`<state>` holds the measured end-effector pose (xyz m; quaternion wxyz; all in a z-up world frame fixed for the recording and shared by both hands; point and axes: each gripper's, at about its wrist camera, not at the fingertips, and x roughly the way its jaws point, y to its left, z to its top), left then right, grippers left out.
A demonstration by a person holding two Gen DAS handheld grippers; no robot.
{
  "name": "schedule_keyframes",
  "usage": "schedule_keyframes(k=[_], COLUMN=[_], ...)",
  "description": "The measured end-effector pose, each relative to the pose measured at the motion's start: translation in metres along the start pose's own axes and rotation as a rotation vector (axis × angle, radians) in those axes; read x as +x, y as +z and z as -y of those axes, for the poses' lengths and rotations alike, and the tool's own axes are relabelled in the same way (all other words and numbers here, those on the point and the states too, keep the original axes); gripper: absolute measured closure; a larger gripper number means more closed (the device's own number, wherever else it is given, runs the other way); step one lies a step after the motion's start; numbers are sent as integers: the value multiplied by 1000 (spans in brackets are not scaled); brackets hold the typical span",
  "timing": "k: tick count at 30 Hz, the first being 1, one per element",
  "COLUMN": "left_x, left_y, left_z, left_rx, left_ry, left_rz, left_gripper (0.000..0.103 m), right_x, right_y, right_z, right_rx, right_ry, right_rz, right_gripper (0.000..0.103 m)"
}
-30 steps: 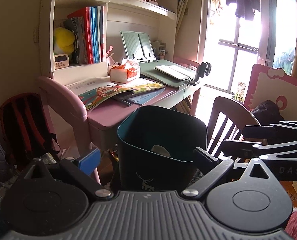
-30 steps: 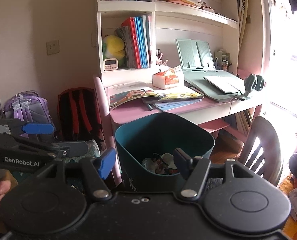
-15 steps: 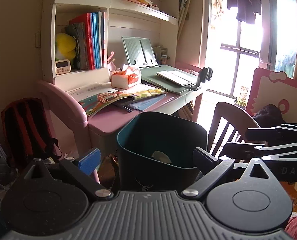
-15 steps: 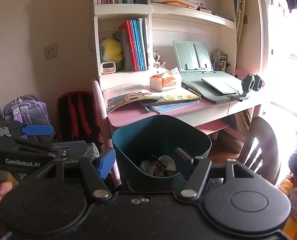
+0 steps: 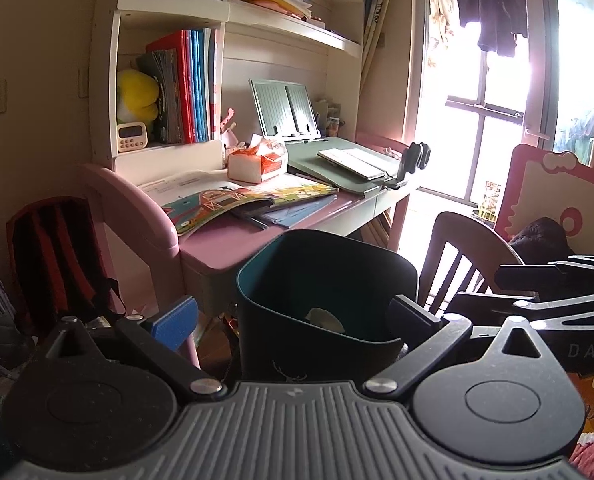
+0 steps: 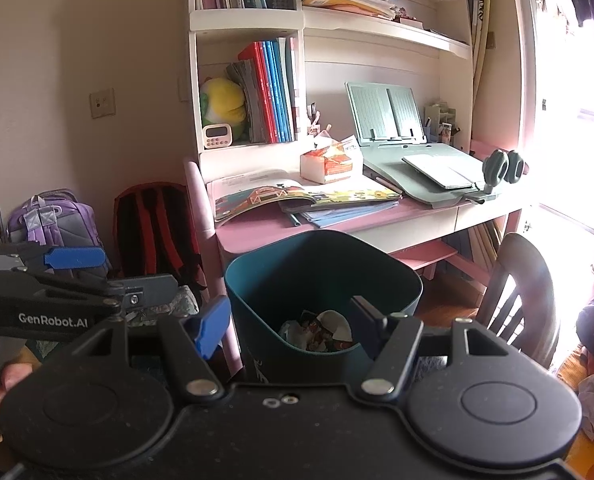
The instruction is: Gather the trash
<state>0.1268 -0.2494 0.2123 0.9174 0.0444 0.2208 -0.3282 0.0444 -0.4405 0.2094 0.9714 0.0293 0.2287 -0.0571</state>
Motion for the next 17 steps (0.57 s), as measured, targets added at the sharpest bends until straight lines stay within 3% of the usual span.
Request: schedule_keyframes(k=[17], left_x=[1], left_y=[-3], left_z=[-5], left_rx=[-8], left_ry=[-3], left_rz=[12], left_gripper=[0], right_x=[5], right_y=[0], right_z=[2], right_rx=[0], right_ry=[13], right_rz=[-11], right_gripper=[38])
